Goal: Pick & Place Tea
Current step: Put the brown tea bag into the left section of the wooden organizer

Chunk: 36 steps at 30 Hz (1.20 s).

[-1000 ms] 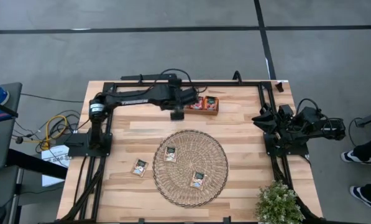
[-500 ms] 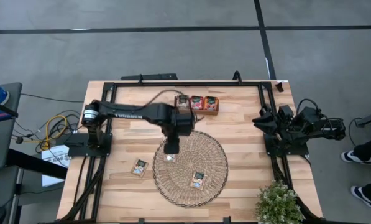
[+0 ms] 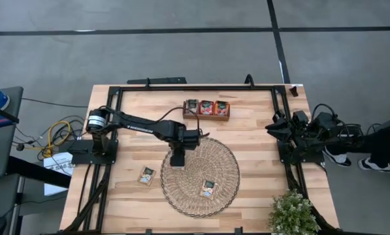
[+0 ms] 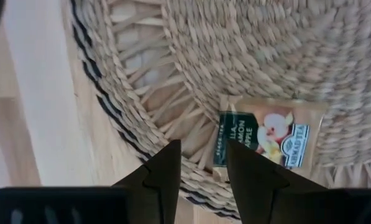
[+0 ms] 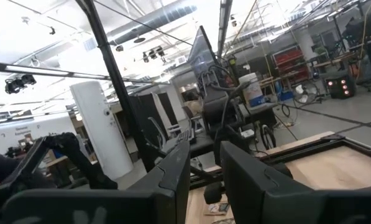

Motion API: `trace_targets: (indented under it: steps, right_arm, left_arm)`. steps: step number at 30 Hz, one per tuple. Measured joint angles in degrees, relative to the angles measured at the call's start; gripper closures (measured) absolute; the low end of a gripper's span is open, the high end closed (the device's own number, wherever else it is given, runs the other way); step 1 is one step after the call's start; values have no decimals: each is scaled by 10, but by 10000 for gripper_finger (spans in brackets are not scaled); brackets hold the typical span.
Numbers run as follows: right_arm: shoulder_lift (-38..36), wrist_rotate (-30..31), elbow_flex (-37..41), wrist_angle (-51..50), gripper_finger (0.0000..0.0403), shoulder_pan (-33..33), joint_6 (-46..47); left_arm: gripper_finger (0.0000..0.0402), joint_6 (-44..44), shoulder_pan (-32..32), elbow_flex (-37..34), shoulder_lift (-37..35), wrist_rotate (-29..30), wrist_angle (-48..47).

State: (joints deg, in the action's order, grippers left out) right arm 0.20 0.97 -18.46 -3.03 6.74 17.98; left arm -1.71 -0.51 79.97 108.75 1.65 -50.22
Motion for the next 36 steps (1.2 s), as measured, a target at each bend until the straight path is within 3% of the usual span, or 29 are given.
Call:
trace_targets:
  steps: [16, 21, 36]
  right_arm:
    - [0, 0, 0, 0, 321, 0, 0]
    - [0, 0, 0, 0, 321, 0, 0]
    - [0, 0, 0, 0, 321, 0, 0]
  left_arm:
    - [285, -45, -19, -43, 0, -1, 40]
    - [285, -45, -27, -54, 0, 37, 48]
    - [285, -38, -32, -71, 1, 46, 80]
